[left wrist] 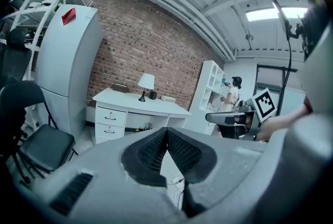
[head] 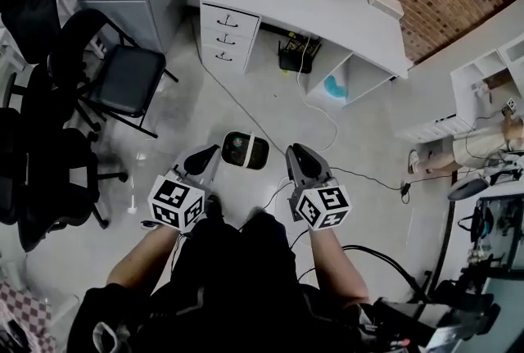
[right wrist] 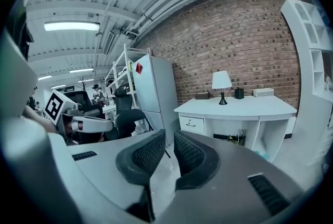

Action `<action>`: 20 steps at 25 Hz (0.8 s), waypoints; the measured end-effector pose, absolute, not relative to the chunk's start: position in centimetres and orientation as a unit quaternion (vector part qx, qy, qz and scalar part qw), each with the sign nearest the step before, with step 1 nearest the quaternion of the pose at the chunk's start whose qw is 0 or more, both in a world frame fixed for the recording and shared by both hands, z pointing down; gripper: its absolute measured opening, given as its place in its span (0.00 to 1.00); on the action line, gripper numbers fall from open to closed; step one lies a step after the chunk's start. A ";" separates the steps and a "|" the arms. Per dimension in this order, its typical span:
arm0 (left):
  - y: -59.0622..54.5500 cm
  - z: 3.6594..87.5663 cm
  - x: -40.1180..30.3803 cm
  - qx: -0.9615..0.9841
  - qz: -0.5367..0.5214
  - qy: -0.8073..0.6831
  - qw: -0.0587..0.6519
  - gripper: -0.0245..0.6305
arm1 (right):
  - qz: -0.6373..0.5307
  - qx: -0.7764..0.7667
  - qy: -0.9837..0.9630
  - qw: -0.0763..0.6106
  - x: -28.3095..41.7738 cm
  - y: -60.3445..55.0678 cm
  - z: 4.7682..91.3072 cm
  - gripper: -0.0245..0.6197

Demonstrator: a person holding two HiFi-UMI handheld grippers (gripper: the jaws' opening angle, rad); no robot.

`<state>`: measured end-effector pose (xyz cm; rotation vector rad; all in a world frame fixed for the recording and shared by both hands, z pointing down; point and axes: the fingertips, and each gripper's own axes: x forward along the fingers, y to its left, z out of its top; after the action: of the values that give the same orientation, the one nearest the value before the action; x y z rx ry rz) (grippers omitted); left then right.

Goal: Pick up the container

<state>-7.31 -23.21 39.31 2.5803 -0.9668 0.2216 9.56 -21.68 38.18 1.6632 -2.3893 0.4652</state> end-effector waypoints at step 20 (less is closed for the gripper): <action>-27.6 60.7 0.5 0.856 0.182 -0.390 0.287 0.05 | 0.302 0.478 -0.800 0.202 14.3 -28.2 63.3 0.25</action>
<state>0.47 -27.56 60.72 2.2867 -1.0408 0.4849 14.27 -28.17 63.28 1.3355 -2.2331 0.8448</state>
